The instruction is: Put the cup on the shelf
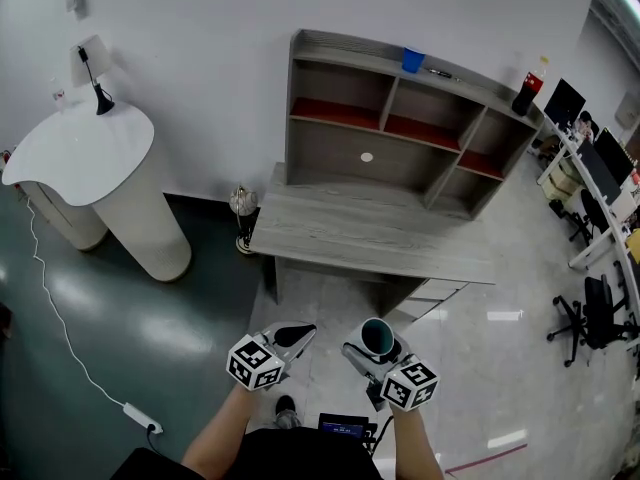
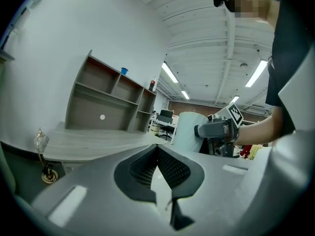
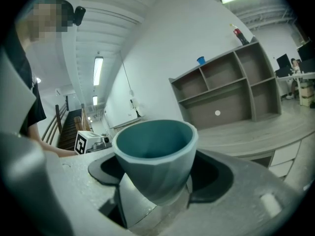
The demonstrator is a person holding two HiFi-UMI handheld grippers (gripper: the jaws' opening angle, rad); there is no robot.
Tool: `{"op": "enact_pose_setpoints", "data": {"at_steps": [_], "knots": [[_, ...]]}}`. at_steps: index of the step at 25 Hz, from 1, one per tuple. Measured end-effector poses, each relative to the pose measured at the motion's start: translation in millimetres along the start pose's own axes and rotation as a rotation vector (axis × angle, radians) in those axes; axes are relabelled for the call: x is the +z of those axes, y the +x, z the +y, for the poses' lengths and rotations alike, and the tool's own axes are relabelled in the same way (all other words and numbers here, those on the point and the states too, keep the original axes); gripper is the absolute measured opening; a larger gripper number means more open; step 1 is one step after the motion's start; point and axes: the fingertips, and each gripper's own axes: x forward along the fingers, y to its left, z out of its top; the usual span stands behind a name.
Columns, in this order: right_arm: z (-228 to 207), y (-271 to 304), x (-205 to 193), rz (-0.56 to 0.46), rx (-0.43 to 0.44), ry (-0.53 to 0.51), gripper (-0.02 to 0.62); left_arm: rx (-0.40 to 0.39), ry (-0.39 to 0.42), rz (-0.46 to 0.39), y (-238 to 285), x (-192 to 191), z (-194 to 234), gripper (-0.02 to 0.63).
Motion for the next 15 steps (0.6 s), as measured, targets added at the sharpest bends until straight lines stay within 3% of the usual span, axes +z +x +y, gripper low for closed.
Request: {"op": "enact_pose_setpoints", "data": {"at_steps": [6,15], "knots": [[-1,21,9,-0.007,-0.031,0.005,0.379,0.015,0.008,-0.028,-8,14,32,-0.002],[-8,31,1,0.023,-0.056,0.028,0.379,-0.009,-0.037,-0.002,3,-1,43,-0.003]]}}
